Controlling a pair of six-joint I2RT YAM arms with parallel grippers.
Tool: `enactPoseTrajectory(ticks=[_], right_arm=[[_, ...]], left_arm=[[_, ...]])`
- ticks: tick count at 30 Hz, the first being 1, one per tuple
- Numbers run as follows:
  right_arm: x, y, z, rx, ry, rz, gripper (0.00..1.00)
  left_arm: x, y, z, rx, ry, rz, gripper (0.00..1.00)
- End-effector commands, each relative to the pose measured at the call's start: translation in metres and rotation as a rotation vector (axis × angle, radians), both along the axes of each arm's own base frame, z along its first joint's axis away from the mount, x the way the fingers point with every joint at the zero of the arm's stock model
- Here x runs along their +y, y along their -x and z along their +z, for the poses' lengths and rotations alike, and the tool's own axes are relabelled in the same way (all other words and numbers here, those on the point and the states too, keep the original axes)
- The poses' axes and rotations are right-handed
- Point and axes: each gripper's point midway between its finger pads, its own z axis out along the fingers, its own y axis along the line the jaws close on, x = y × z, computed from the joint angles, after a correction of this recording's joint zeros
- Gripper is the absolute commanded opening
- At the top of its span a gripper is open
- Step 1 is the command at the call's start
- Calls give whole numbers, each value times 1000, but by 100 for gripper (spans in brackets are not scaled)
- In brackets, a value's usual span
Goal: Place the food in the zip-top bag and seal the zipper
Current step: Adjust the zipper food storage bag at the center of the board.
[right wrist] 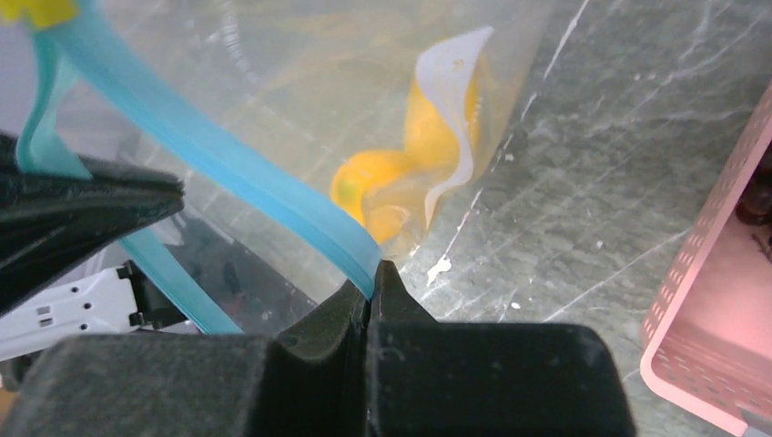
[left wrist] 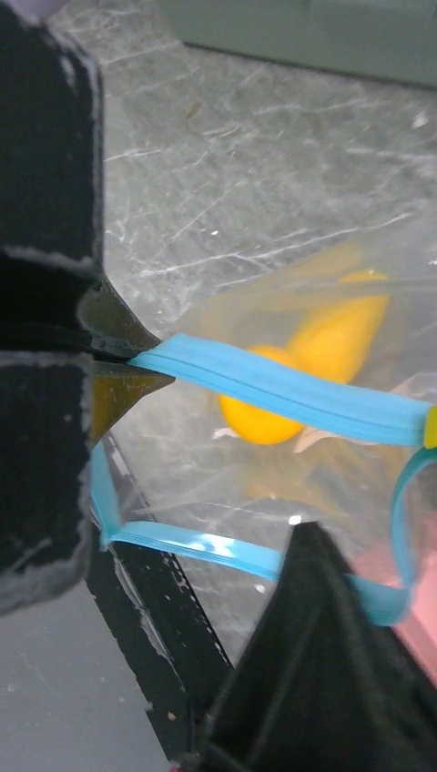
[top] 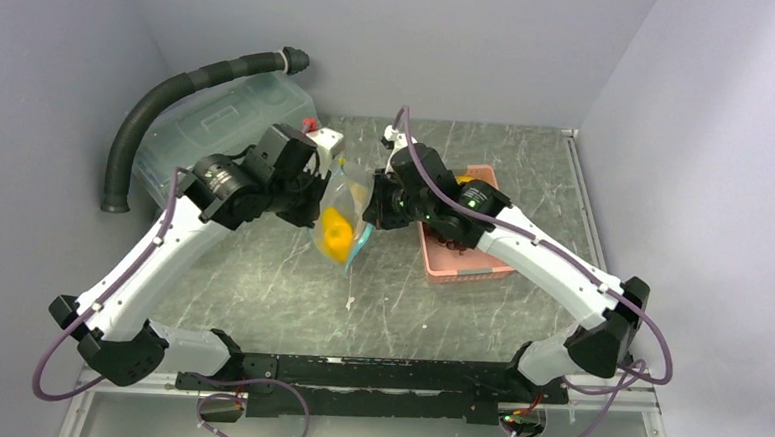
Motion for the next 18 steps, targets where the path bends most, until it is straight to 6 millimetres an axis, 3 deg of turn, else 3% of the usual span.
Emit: enactPoseTrajectory(ticks=[1, 3, 5, 8, 18], right_arm=[[3, -15, -70, 176, 5, 21, 0], [0, -20, -112, 255, 37, -8, 0], [-1, -19, -138, 308, 54, -14, 0], [-1, -17, -136, 301, 34, -8, 0], [-10, -18, -60, 139, -34, -39, 0]], left_arm=[[-14, -3, -48, 83, -19, -19, 0], [-16, -8, -81, 132, -43, 14, 0], [-13, -9, -111, 184, -75, 64, 0], [-9, -11, -126, 193, -97, 103, 0], [1, -21, -33, -16, -18, 100, 0]])
